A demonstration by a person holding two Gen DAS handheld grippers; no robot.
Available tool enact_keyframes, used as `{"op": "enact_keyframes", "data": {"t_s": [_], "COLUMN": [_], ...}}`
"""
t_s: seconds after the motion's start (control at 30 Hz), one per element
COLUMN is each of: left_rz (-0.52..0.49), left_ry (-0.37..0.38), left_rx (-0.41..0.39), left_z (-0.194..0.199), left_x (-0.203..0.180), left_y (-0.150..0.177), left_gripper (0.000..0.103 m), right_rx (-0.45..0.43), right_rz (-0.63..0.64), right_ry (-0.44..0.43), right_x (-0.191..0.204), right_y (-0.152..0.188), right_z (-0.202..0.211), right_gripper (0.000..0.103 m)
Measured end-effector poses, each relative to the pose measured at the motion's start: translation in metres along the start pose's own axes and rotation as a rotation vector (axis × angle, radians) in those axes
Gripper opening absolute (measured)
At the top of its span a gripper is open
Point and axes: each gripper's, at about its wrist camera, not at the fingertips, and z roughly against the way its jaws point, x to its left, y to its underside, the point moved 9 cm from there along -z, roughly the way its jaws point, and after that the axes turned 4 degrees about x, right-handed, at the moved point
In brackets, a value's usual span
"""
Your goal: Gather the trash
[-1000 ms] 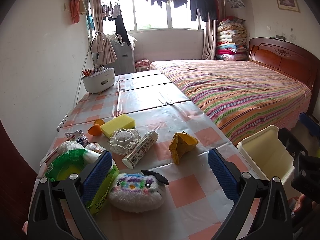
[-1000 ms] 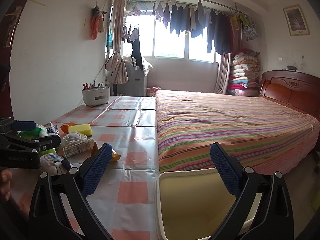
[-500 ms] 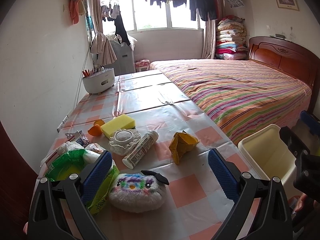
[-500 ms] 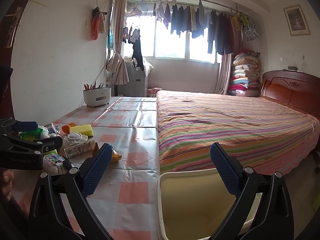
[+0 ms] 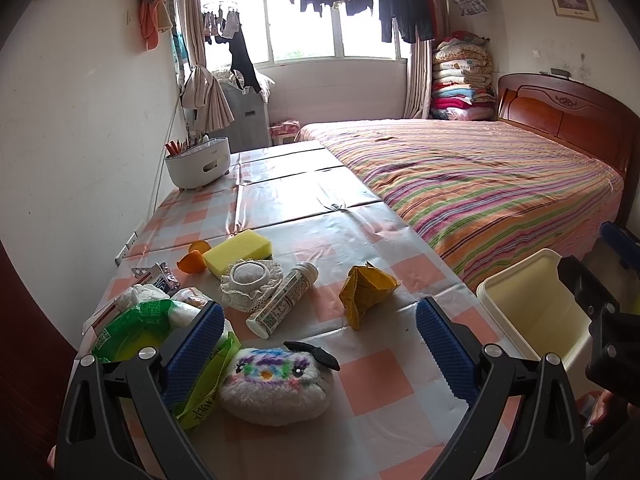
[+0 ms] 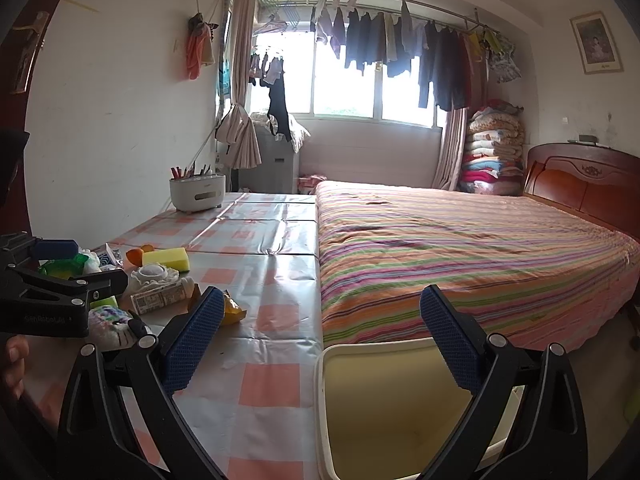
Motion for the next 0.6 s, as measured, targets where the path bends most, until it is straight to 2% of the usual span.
{"op": "enact_keyframes", "data": {"t_s": [0.37, 0.6], "left_rz": [0.000, 0.007], "left_ry": [0.007, 0.003], "left_rx": [0.003, 0.000], "left_z": [0.000, 0.004], "left_x": [0.000, 0.006], "left_y": [-0.001, -0.004], "left_gripper": [0.094, 0.094], "right_rx": [0.011, 0.053], "right_rz": [0.005, -0.030], "right_ry": [-0.031, -0.144], "right_x": [0.005, 0.014], "right_y": [0.003, 0.006], "right_z": [-0.001, -0.010], "right_gripper": [0.097, 0.097]}}
